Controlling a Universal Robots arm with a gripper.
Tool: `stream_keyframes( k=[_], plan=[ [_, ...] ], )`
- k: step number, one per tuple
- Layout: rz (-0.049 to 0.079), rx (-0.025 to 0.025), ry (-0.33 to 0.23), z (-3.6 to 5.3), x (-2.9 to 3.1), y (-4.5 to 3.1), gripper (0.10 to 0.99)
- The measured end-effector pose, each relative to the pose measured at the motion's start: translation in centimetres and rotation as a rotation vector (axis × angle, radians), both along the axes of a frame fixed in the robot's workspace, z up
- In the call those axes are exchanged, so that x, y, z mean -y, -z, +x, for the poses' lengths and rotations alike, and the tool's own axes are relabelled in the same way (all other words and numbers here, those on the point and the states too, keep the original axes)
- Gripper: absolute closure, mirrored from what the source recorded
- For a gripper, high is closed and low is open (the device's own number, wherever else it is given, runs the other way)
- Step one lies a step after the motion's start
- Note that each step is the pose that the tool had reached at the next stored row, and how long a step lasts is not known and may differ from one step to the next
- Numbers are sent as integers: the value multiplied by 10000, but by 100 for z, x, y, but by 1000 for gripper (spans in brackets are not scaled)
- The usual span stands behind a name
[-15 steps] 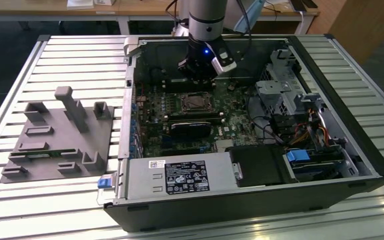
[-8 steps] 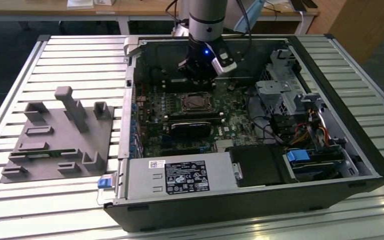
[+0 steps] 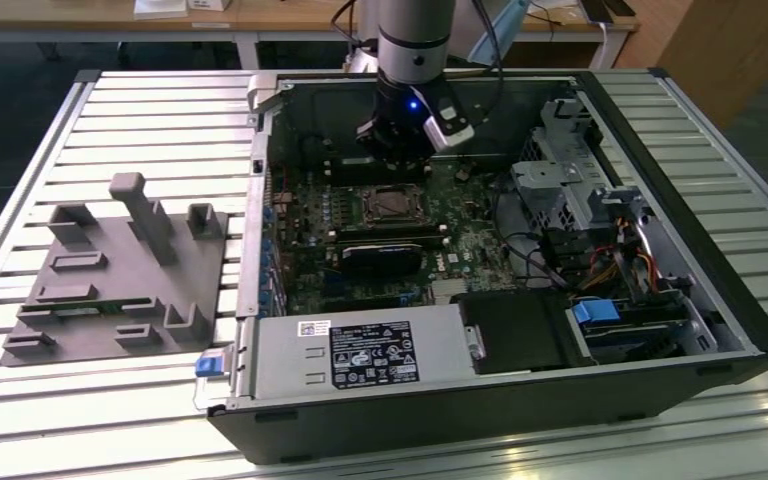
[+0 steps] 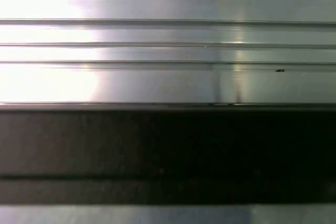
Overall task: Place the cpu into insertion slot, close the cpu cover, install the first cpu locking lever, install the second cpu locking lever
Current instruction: 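Install the second cpu locking lever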
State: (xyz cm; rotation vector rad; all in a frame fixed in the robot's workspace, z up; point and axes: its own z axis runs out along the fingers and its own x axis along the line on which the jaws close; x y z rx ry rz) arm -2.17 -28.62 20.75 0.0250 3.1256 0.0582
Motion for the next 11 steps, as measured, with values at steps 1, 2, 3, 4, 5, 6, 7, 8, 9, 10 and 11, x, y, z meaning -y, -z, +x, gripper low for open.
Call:
stream_keyframes(
  k=[1,2,3,4,5,6,7,8,9,10,11],
  plan=[
    [0,0,0,0,2,0,980],
    [-1,-1,-1,0,5,0,980],
    [-1,0,-1,0,9,0,980],
    [-1,-1,-1,0,13,-1,980],
    [0,0,0,0,18,0,980],
    [0,0,0,0,23,0,980],
    [0,0,0,0,29,0,980],
    [0,0,1,0,36,0,980],
    [0,0,0,0,43,0,980],
    [0,0,0,0,50,0,980],
    [0,0,0,0,57,0,980]
  ],
)
